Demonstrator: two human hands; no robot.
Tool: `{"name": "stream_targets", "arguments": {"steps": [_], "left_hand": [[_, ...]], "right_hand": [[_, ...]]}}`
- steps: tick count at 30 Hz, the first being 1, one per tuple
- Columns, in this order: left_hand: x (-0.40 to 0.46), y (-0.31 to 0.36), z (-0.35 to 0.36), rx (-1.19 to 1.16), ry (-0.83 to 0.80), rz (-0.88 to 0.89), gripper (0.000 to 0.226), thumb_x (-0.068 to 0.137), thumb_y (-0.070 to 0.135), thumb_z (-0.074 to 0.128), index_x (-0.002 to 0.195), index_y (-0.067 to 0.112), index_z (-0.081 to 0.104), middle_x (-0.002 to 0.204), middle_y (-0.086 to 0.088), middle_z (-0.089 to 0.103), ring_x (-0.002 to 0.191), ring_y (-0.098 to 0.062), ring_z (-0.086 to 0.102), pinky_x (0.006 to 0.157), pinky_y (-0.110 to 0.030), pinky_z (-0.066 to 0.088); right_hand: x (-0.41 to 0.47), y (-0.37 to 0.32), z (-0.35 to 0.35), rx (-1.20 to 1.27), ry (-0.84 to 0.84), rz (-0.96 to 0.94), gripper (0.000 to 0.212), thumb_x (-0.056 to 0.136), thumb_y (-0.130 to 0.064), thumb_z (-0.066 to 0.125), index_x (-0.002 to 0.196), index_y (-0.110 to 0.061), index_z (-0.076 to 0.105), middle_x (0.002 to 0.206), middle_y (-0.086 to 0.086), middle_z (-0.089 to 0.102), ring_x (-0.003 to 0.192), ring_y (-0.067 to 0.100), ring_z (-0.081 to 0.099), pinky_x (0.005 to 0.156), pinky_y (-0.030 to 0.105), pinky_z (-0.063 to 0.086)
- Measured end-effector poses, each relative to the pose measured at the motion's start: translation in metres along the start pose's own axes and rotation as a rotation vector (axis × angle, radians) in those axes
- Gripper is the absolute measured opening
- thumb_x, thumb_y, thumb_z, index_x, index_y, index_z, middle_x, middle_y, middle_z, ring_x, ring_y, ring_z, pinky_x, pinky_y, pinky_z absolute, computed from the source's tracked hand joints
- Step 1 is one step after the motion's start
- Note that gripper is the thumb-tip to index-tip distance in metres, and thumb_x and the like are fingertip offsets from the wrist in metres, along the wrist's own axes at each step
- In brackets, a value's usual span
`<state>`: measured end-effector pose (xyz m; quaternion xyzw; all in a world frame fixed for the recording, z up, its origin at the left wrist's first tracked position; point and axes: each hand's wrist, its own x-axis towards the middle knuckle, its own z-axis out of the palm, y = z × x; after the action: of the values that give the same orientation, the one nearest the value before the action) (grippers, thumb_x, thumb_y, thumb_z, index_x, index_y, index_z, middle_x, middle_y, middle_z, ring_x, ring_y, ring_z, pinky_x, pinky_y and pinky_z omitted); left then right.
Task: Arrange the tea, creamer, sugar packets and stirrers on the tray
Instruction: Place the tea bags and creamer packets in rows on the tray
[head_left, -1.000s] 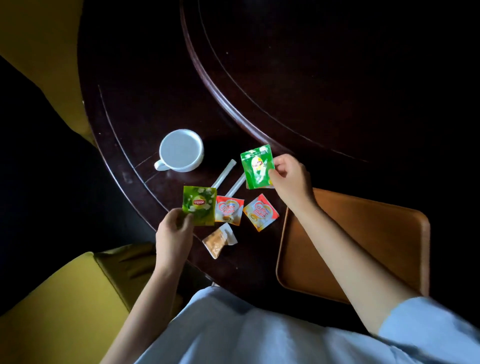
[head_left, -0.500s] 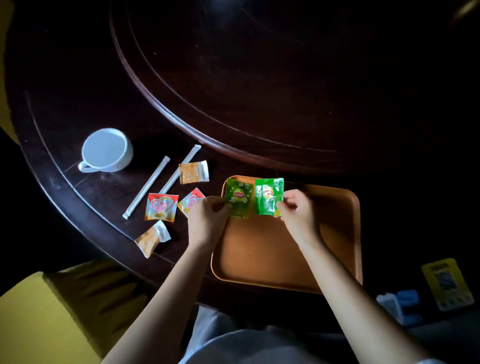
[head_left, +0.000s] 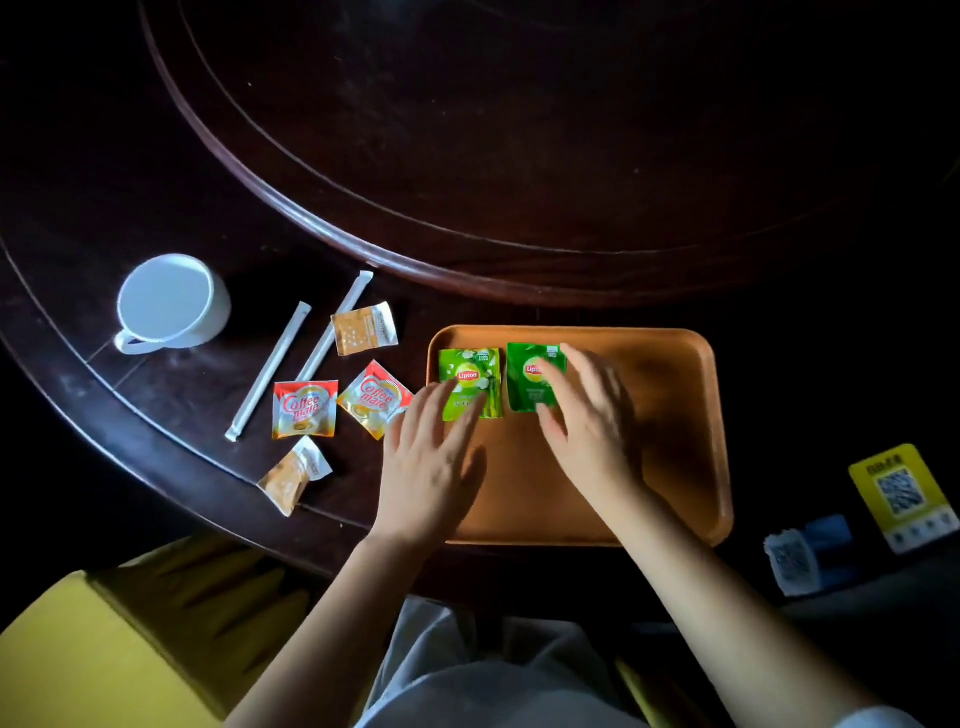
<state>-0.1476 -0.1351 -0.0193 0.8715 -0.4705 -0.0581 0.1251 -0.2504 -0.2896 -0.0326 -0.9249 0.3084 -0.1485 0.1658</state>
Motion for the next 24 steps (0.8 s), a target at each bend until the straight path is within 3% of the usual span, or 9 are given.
{"name": "stream_targets", "arguments": {"steps": [5,24], "left_hand": [[-0.002,0.007,0.011,0.043,-0.175,-0.051,0.053,0.083,0.045,0.040,0.132,0.025,0.046,0.139,-0.010,0.049,0.124,-0.029,0.048,0.090,-0.045,0.044],[0.008,0.013,0.014,0.028,-0.191,-0.112,0.055,0.084,0.046,0.033,0.133,0.023,0.043,0.144,-0.012,0.043,0.132,-0.031,0.040,0.090,-0.054,0.042]], "right_hand": [[-0.005,-0.003,0.016,0.017,-0.076,0.022,0.041,0.073,-0.006,0.073,0.113,-0.008,0.064,0.123,0.016,0.062,0.115,0.036,0.056,0.095,0.051,0.048],[0.013,-0.007,0.013,0.003,-0.137,0.080,0.036,0.073,-0.014,0.072,0.108,-0.010,0.064,0.117,0.013,0.062,0.110,0.033,0.055,0.092,0.047,0.049]]}}
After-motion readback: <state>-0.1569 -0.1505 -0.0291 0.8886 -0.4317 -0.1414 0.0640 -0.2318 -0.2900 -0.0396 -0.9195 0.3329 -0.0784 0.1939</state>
